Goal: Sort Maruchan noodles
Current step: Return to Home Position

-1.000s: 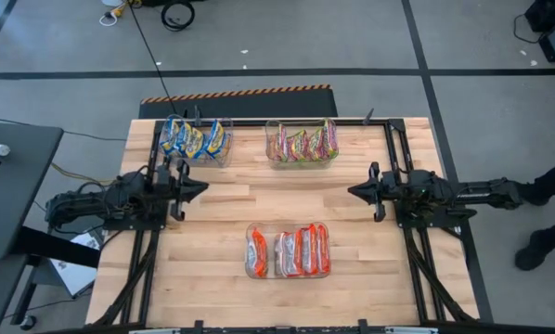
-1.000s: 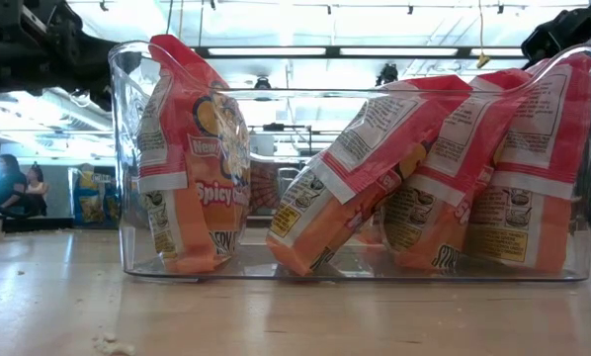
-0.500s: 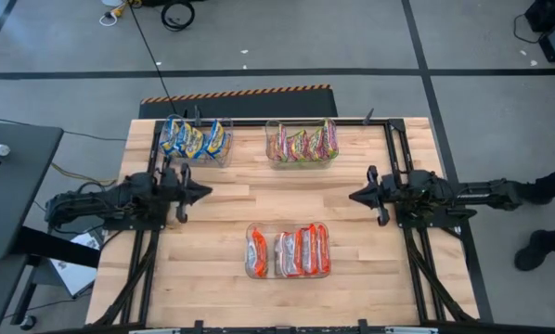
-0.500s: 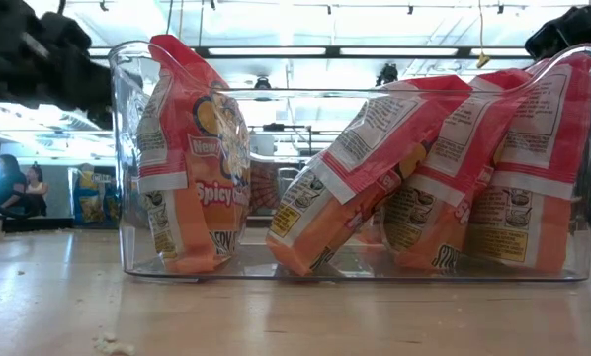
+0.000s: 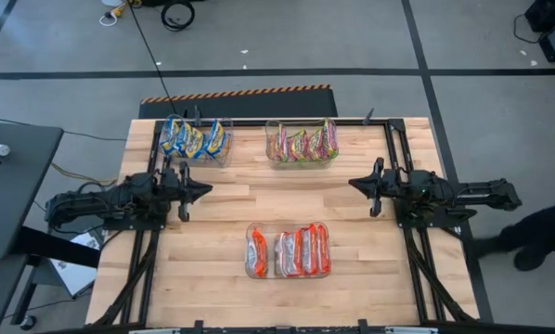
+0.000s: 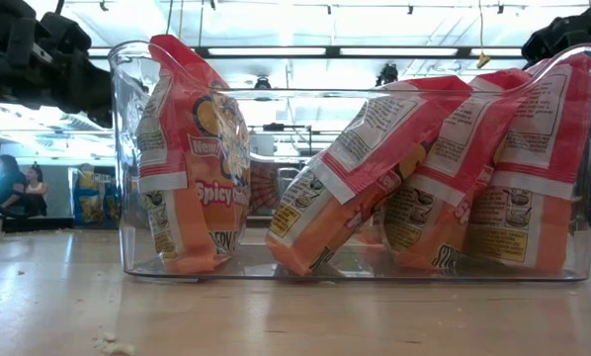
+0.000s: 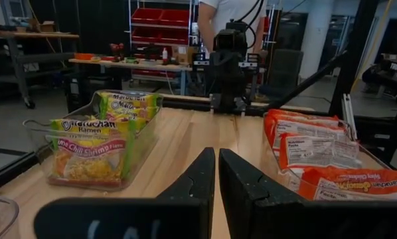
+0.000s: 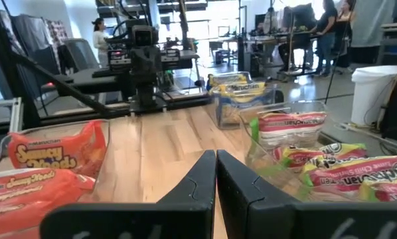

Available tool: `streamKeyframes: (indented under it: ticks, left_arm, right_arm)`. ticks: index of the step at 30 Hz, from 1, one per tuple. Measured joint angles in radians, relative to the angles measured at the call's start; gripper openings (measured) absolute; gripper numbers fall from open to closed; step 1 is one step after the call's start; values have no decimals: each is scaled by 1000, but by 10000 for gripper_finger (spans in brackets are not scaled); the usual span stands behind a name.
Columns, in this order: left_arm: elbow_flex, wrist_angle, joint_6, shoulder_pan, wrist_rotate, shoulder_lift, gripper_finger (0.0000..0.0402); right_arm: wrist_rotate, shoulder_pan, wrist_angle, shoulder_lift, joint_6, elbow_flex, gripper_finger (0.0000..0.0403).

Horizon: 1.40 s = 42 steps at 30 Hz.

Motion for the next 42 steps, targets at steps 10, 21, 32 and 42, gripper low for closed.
streamKeyframes:
  ticks: [10, 21, 32, 42]
  left_arm:
    - [-1, 59, -3, 0, -1, 0, 27]
    - [-1, 64, -3, 0, 0, 0, 27]
    - [-1, 67, -3, 0, 0, 0, 27]
    - [-1, 67, -3, 0, 0, 0, 27]
  right_arm:
    - [3, 0, 1, 0, 17, 0, 19]
    - [3, 0, 1, 0, 17, 0, 19]
    - [3, 0, 1, 0, 17, 0, 19]
    - [4, 0, 0, 0, 17, 0, 19]
